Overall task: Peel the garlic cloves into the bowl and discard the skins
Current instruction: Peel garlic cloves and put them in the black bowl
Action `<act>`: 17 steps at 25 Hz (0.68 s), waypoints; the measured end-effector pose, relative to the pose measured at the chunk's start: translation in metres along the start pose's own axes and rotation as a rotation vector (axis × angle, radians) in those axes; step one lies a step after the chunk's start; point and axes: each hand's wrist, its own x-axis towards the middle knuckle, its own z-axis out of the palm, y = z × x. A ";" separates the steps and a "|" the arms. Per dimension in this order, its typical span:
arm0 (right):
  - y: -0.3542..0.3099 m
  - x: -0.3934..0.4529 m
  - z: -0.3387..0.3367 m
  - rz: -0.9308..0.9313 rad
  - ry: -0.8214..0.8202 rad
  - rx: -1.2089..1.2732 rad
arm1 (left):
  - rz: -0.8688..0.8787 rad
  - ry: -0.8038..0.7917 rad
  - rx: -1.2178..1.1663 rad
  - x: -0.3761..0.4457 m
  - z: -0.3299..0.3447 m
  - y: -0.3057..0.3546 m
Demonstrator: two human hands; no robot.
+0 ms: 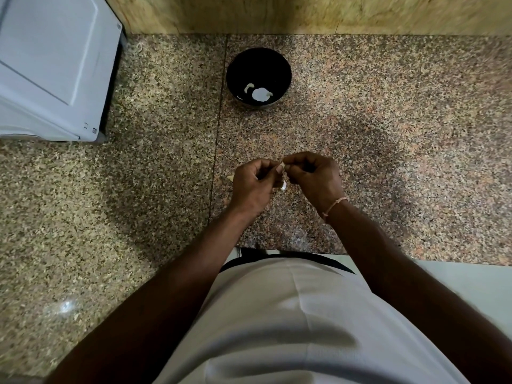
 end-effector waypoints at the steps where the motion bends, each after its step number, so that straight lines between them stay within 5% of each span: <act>1: 0.000 0.000 -0.001 0.000 -0.019 -0.023 | -0.008 -0.005 -0.008 0.000 -0.001 -0.002; 17: -0.005 -0.001 0.005 -0.010 -0.072 -0.112 | -0.268 0.070 -0.494 0.003 0.005 0.004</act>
